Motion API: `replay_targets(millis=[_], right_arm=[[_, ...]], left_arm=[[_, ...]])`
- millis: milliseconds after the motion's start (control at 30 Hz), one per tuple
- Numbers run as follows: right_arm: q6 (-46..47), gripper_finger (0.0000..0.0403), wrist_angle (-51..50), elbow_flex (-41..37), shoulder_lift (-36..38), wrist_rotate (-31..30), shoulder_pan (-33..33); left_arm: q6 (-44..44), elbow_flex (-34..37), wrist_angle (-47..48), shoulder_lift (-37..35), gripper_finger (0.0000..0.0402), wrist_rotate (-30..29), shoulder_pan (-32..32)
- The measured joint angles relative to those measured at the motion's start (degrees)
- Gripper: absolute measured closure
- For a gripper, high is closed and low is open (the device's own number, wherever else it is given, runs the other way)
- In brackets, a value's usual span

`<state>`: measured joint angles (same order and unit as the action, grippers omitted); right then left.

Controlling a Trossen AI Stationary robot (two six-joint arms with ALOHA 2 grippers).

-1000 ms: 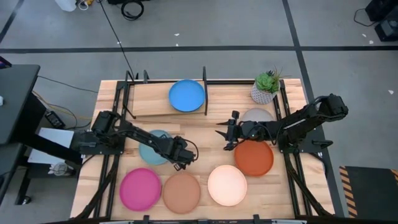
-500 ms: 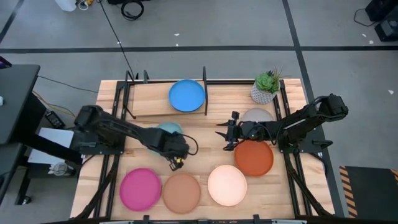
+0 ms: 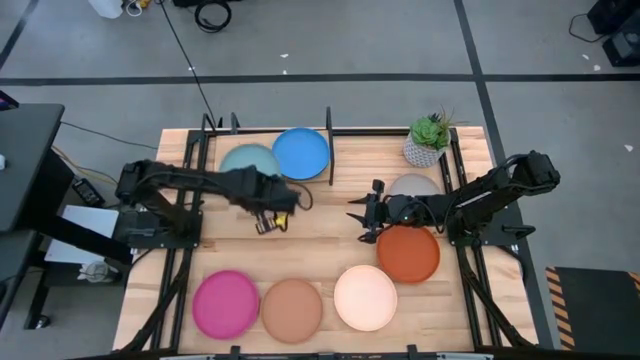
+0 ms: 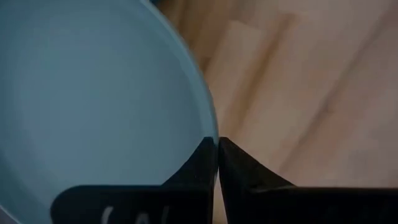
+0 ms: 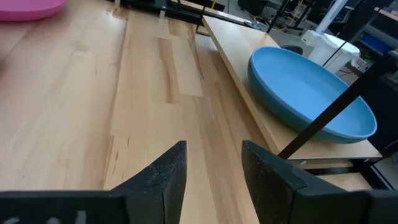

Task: Place and stack plates onto a shelf
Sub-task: Put the light blue plate on the shelf

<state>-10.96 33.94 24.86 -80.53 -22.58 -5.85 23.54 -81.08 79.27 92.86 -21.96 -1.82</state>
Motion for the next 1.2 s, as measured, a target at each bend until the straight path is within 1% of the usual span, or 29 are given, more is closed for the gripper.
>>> replay_targets(millis=[200,267,400,533,600,733,833,933,1033,1200], right_arm=[[1.3,0.0244,-1.7,0.0,0.0,0.2,-0.1],[1.8,0.0244,-1.9,0.0,0.0,0.2,-0.4],[1.9,0.0244,-2.0,0.0,0.0,0.1,-1.4],[2.4,0.0244,-2.1,0.0,0.0,-0.1,-2.5],[2.5,0.0244,-2.1,0.0,0.0,-0.1,-3.1],[2.9,0.0244,-2.4,0.0,0.0,-0.5,-4.0],[2.9,0.0244,-2.3,0.0,0.0,-2.1,-4.2],[2.9,0.0243,-2.1,0.0,0.0,-2.9,-4.2],[2.9,0.0243,-2.1,0.0,0.0,-2.9,-4.2],[2.9,0.0243,-2.1,0.0,0.0,-2.9,-4.2]], left_arm=[[-12.5,0.0,-0.7,0.0,0.0389,-2.4,9.6],[-16.3,0.1,-1.9,0.0,0.0389,-2.3,12.9],[-23.0,0.1,-4.5,0.0,0.0389,0.5,19.3],[-27.5,0.4,-7.1,-0.1,0.0389,2.8,25.5],[-29.5,2.5,-9.6,-1.4,0.0389,4.3,28.4],[-32.1,9.1,-15.8,-4.7,0.0389,8.2,33.1],[-32.9,12.6,-18.2,-6.6,0.0389,8.4,35.0],[-32.7,15.3,-18.3,-6.9,0.0388,10.0,36.3],[-32.2,18.2,-19.3,-6.9,0.0387,10.2,36.2],[-32.1,22.3,-23.6,-6.6,0.0386,10.3,34.9]])
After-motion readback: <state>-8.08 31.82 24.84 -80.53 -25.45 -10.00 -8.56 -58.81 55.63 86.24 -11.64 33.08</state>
